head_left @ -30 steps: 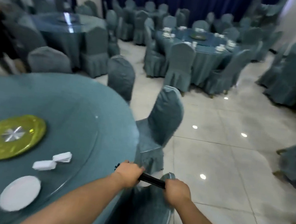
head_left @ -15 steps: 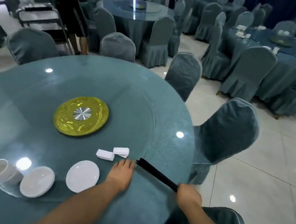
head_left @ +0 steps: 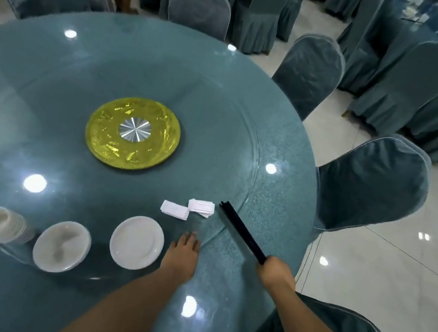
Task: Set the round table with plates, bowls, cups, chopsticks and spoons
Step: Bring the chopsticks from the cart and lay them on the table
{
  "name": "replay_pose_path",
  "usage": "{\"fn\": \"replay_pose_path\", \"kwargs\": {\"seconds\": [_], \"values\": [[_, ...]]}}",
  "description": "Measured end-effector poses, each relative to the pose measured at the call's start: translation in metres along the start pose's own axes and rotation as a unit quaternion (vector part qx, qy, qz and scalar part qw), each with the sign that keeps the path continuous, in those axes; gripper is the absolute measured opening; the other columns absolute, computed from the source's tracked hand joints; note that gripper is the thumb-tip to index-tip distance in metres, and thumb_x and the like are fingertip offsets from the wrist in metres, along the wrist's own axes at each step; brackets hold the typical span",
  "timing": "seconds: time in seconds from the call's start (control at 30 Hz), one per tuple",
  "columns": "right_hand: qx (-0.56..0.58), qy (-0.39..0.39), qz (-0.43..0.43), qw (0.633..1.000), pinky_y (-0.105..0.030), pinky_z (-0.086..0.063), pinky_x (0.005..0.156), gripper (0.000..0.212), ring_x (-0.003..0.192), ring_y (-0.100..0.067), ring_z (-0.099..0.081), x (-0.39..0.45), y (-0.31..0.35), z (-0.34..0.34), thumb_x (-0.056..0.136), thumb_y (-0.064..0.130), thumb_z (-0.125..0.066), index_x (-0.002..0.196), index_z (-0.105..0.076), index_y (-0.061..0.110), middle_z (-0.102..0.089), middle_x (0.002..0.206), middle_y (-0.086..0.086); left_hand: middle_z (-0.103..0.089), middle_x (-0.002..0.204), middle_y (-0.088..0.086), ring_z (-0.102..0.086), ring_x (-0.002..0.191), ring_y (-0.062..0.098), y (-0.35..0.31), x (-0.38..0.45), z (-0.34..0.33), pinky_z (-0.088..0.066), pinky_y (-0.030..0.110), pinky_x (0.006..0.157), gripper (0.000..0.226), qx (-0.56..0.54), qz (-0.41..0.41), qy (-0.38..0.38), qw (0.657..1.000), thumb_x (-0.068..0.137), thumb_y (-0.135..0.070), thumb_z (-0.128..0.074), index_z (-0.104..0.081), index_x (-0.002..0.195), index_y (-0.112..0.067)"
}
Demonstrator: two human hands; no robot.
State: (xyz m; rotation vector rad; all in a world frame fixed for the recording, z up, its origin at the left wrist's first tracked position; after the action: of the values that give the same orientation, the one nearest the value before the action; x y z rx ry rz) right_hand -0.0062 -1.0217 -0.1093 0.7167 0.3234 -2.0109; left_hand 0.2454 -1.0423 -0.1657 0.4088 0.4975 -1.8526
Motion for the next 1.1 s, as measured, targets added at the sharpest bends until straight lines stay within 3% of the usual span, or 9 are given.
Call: {"fn": "replay_pose_path", "kwargs": {"seconds": [0.17, 0.3, 0.53, 0.63, 0.7, 0.77, 0.87, 0.97, 1.1], "values": [[0.018, 0.012, 0.014, 1.000, -0.029, -0.050, 0.070, 0.024, 0.085, -0.024, -0.063, 0.016, 0.020, -0.004, 0.095, 0.022, -0.045, 0.107, -0.063, 0.012, -0.067, 0.101, -0.007, 0.011, 0.163, 0.008, 0.006, 0.151, 0.029, 0.004, 0.000, -0.020, -0.012, 0.048, 0.121, 0.067, 0.004, 0.009, 0.016, 1.000, 0.097, -0.014, -0.037, -0.005, 0.156, -0.011], [0.040, 0.014, 0.028, 0.999, -0.033, -0.054, 0.078, 0.028, 0.093, -0.028, -0.066, 0.025, 0.037, 0.001, 0.093, 0.024, -0.047, 0.108, -0.065, 0.009, -0.068, 0.105, -0.012, 0.013, 0.163, 0.003, 0.009, 0.151, 0.026, 0.006, -0.012, -0.029, -0.009, 0.046, 0.122, 0.072, -0.010, 0.030, 0.029, 0.999, 0.096, -0.016, -0.042, -0.005, 0.157, -0.015], [0.027, 0.020, 0.085, 0.996, -0.032, -0.050, 0.081, 0.032, 0.101, -0.030, -0.065, 0.037, 0.080, 0.012, 0.093, 0.028, -0.049, 0.111, -0.066, 0.008, -0.068, 0.110, -0.014, 0.016, 0.163, -0.007, 0.012, 0.151, 0.018, 0.027, -0.046, -0.036, -0.024, 0.040, 0.118, 0.075, -0.075, 0.074, 0.024, 0.994, 0.095, -0.014, -0.048, -0.005, 0.157, -0.019], [0.026, 0.028, 0.103, 0.994, -0.030, -0.049, 0.079, 0.029, 0.101, -0.031, -0.066, 0.037, 0.099, 0.007, 0.092, 0.025, -0.051, 0.108, -0.067, 0.007, -0.069, 0.110, -0.016, 0.006, 0.163, -0.009, 0.005, 0.151, 0.014, 0.039, -0.057, -0.034, -0.032, 0.035, 0.115, 0.068, -0.137, 0.098, -0.006, 0.986, 0.095, -0.010, -0.048, -0.019, 0.156, -0.018], [0.010, 0.043, 0.136, 0.990, -0.031, -0.048, 0.081, 0.031, 0.105, -0.032, -0.065, 0.033, 0.129, -0.007, 0.092, 0.027, -0.052, 0.109, -0.067, 0.006, -0.068, 0.113, -0.018, -0.008, 0.162, -0.004, -0.005, 0.150, 0.016, 0.060, -0.072, -0.032, -0.039, 0.034, 0.110, 0.056, -0.188, 0.168, -0.033, 0.967, 0.096, -0.009, -0.045, -0.031, 0.150, -0.015], [0.005, 0.053, 0.153, 0.987, -0.034, -0.049, 0.087, 0.037, 0.110, -0.033, -0.063, 0.031, 0.150, -0.016, 0.093, 0.032, -0.052, 0.115, -0.066, 0.006, -0.066, 0.118, -0.019, -0.011, 0.159, 0.002, -0.008, 0.147, 0.024, 0.075, -0.077, -0.032, -0.041, 0.036, 0.108, 0.049, -0.215, 0.225, -0.055, 0.949, 0.101, -0.019, -0.042, -0.031, 0.148, -0.013], [-0.011, 0.055, 0.172, 0.983, -0.036, -0.049, 0.091, 0.040, 0.113, -0.034, -0.062, 0.032, 0.174, -0.029, 0.093, 0.033, -0.052, 0.121, -0.063, 0.007, -0.065, 0.122, -0.019, -0.009, 0.160, 0.006, -0.007, 0.147, 0.028, 0.092, -0.083, -0.036, -0.037, 0.037, 0.112, 0.056, -0.226, 0.280, -0.065, 0.931, 0.102, -0.039, -0.042, -0.028, 0.150, -0.012], [-0.022, 0.048, 0.190, 0.980, -0.035, -0.049, 0.089, 0.040, 0.112, -0.034, -0.062, 0.031, 0.198, -0.043, 0.095, 0.034, -0.052, 0.120, -0.063, 0.006, -0.065, 0.120, -0.018, -0.020, 0.156, 0.002, -0.014, 0.144, 0.025, 0.117, -0.089, -0.043, -0.044, 0.038, 0.105, 0.050, -0.251, 0.331, -0.107, 0.903, 0.100, -0.041, -0.046, -0.042, 0.142, -0.014], [-0.034, 0.028, 0.215, 0.976, -0.038, -0.051, 0.092, 0.039, 0.112, -0.035, -0.062, 0.024, 0.226, -0.058, 0.093, 0.034, -0.054, 0.120, -0.060, 0.007, -0.065, 0.120, -0.018, -0.027, 0.151, -0.001, -0.019, 0.141, 0.023, 0.144, -0.097, -0.047, -0.047, 0.036, 0.101, 0.045, -0.247, 0.352, -0.130, 0.893, 0.096, -0.041, -0.053, -0.051, 0.131, -0.014]]}}
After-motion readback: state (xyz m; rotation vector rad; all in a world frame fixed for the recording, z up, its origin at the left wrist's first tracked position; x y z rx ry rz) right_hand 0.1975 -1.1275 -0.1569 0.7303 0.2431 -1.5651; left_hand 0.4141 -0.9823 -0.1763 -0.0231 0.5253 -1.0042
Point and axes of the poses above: each hand's wrist, its own x-axis towards the middle knuckle, its own z-axis out of the back of the hand, y = z × x, the point moved 6 cm from there along x, towards the middle knuckle
